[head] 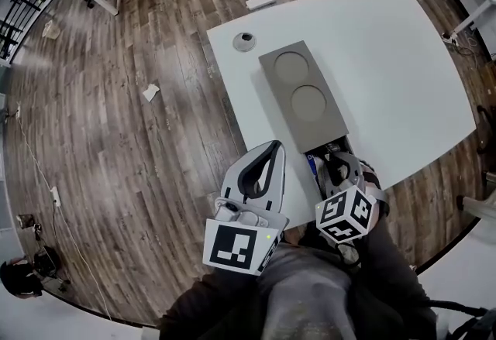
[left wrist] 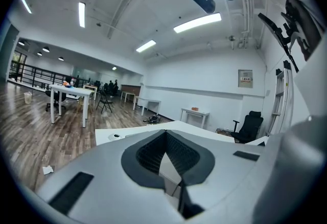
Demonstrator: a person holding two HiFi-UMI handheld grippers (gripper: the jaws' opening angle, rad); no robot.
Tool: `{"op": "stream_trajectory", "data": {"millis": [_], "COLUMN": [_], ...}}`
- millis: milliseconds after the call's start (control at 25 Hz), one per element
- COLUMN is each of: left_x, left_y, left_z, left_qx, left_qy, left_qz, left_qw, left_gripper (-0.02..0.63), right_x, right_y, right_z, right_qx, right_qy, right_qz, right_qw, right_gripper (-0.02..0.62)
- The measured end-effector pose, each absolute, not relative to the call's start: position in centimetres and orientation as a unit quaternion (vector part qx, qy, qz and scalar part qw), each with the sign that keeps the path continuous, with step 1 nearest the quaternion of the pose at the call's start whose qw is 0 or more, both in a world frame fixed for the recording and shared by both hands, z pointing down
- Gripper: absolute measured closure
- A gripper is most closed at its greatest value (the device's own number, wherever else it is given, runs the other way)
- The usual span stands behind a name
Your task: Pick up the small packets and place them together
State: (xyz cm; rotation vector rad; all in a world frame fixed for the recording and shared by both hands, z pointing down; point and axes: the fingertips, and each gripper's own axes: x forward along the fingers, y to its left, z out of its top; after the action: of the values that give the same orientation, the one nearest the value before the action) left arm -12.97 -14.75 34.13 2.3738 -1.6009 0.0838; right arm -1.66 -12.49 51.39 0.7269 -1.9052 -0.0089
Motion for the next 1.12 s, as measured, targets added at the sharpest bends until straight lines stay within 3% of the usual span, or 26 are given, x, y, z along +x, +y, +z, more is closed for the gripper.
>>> {"op": "stream_trajectory", "data": {"millis": [200, 1120], "left_x": [-13.1, -3.1], "left_y": [-14.5, -3.4], "left_z": [34.4, 27.9], "left_qx": [0.824, 0.829], "left_qy": [-0.547, -0.556], "left_qz": [0.030, 0.038], "left_qw": [0.141, 0.052], "left_gripper": [0.603, 0.603], "right_x": [-1.7, 1.7], "right_y": [-12.9, -4.2], "right_z": [51.0, 42.4], "right_qx": [0.311, 0.312], "right_qy": [-0.792, -0.854], "right_qz": [-0.013, -0.085], "right_qw": [0.525, 0.407], "right_gripper": [0.556, 0.563]}}
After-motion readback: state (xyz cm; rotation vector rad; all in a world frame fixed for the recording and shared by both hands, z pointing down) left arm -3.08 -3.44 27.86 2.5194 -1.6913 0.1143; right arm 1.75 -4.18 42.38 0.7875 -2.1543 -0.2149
